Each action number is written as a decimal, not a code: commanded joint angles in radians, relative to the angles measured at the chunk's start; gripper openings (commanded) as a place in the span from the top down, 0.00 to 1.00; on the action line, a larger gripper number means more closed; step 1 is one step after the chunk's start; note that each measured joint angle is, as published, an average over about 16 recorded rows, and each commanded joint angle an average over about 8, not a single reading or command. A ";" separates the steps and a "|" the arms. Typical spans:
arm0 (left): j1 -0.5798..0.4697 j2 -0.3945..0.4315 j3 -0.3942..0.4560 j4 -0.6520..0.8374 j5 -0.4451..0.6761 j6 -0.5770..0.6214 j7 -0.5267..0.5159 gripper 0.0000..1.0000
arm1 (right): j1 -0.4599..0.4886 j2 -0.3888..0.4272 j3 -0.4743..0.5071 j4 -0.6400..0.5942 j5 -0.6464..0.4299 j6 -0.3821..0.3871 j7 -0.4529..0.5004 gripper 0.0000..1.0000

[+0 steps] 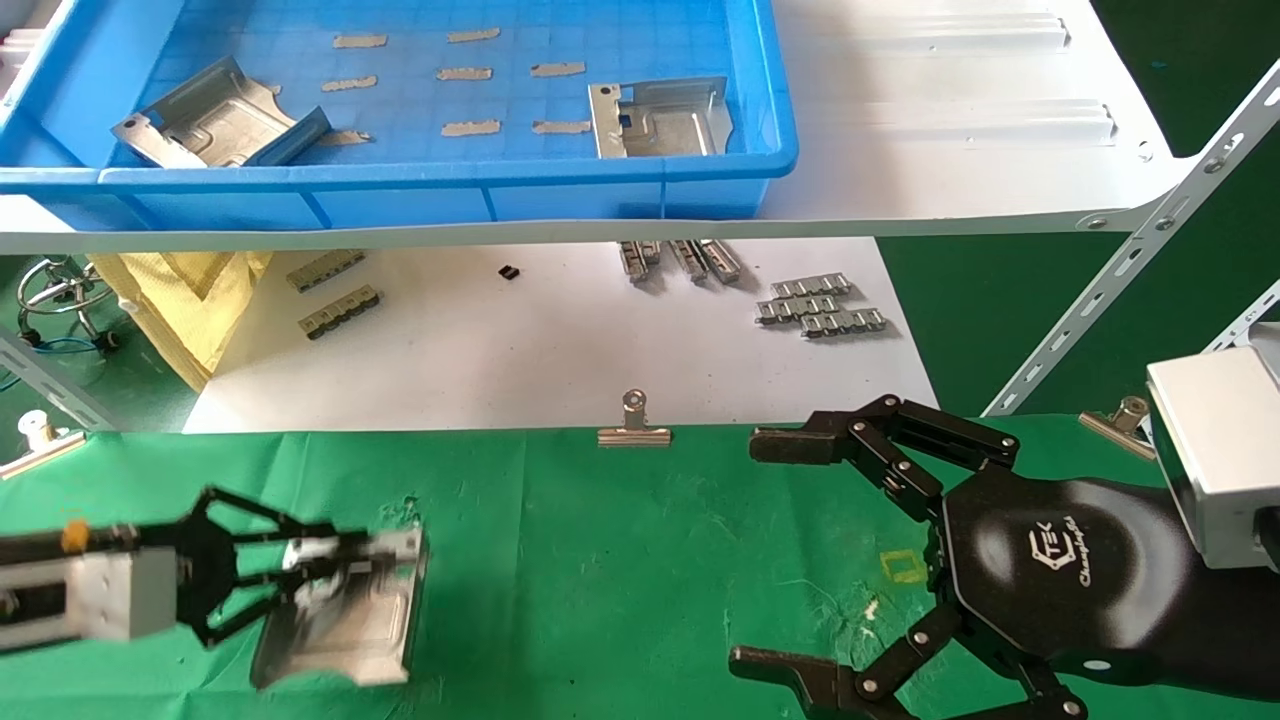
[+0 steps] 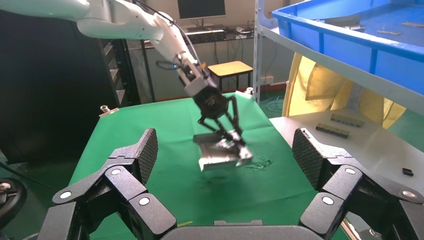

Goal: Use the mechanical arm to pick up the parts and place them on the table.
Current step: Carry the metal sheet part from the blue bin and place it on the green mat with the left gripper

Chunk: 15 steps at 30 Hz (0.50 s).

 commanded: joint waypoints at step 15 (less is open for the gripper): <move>0.003 0.073 -0.001 0.200 0.007 -0.018 0.215 0.00 | 0.000 0.000 -0.001 0.000 0.001 0.000 0.000 0.00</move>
